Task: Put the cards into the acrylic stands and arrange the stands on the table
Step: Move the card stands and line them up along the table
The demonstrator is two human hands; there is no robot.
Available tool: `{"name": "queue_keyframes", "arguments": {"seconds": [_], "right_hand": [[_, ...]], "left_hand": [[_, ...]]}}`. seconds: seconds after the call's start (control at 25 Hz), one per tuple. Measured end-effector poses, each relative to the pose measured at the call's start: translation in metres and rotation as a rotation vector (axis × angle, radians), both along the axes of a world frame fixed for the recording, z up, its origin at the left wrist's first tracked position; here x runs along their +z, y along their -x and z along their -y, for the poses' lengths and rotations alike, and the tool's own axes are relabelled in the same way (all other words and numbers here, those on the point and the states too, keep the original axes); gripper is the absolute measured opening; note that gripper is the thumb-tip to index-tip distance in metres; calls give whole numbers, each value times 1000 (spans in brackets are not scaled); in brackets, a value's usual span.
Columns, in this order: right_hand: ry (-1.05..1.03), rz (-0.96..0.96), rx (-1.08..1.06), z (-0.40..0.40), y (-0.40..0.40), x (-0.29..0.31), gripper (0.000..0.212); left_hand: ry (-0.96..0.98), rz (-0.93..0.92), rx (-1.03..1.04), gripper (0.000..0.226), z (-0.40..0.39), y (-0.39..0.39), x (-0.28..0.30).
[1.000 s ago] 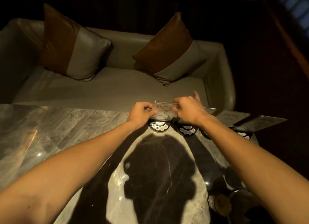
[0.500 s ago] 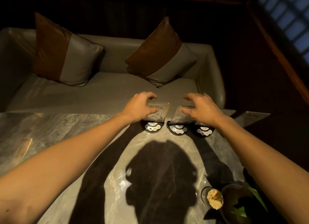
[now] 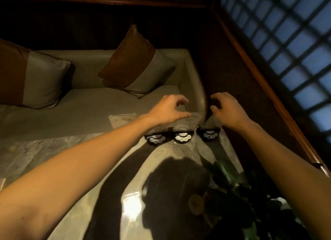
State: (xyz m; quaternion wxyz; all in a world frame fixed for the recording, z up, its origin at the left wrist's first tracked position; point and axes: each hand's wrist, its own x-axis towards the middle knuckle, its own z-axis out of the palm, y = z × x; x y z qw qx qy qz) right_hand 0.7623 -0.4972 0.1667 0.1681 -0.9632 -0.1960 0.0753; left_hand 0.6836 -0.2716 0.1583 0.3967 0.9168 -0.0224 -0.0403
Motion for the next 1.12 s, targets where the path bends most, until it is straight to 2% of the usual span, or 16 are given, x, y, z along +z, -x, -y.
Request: {"name": "queue_keyframes", "arguments": {"seconds": [0.16, 0.36, 0.44, 0.52, 0.64, 1.12], "right_hand": [[62, -95, -84, 55, -16, -16, 56], [149, -59, 60, 80, -34, -32, 45], [191, -34, 97, 81, -41, -38, 42], [188, -39, 123, 78, -46, -45, 33], [141, -36, 130, 76, -52, -50, 19], [165, -84, 144, 83, -64, -45, 19]], "left_hand": [[-57, -66, -50, 52, 57, -36, -10], [-420, -195, -113, 42, 76, -65, -44], [-473, -213, -101, 36, 76, -69, -55], [-446, -184, -88, 28, 79, -71, -56], [-395, -151, -99, 29, 88, -73, -54], [-296, -141, -42, 27, 96, -81, -56]]}}
